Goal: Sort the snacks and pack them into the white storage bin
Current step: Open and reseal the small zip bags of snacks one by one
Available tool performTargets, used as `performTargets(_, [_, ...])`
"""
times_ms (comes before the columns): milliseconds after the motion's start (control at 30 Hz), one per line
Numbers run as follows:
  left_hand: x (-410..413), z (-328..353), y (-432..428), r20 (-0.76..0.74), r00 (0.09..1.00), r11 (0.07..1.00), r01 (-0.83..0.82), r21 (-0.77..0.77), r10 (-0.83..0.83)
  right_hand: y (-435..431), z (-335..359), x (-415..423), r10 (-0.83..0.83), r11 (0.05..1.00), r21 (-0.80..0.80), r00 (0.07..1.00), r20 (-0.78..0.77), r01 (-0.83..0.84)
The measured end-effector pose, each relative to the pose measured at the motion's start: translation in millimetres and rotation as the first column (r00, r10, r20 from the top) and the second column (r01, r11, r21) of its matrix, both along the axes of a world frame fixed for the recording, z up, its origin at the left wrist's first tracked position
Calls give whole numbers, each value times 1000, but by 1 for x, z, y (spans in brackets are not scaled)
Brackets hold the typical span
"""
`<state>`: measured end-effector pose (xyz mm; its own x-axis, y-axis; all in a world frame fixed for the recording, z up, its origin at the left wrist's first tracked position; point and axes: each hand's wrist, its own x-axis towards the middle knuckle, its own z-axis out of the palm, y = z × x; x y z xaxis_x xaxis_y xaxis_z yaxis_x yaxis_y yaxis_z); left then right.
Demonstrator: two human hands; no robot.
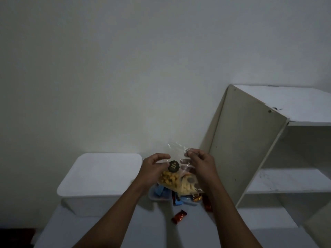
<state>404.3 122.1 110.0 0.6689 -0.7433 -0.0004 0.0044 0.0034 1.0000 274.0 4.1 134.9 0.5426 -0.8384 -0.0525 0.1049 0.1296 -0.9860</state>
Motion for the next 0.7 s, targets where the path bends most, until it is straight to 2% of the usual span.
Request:
performTargets(133, [-23,-52,6,-130,988,993,94,77,-83,-4,-46,-19,-14,989,148,995,-98,29])
performTargets(200, [-38,-85,12,-210,975,985,99,142,-68,3,-80,-40,89,978,203,976,-200,-47])
performTargets(267, [-57,-117,23,-302,952,973,112,203,-46,17,-119,-63,246,948,280,907,-342,-151])
performTargets(300, [-69,-133,29,-352,935,965,123,231,-35,25,-138,-74,290,932,323,874,-390,-165])
performTargets(367, [-91,-167,39,-402,916,950,127,285,-2,41,-173,-94,269,920,380,856,-442,-93])
performTargets(533, [-139,-228,62,-372,927,897,126,424,45,72,-234,-129,164,913,400,822,-546,84])
performTargets(633, [-155,-250,73,-278,961,852,144,503,2,79,-261,-144,161,947,313,736,-658,72])
performTargets(700, [-161,-267,78,-165,984,823,143,549,-61,83,-277,-151,180,967,253,663,-727,15])
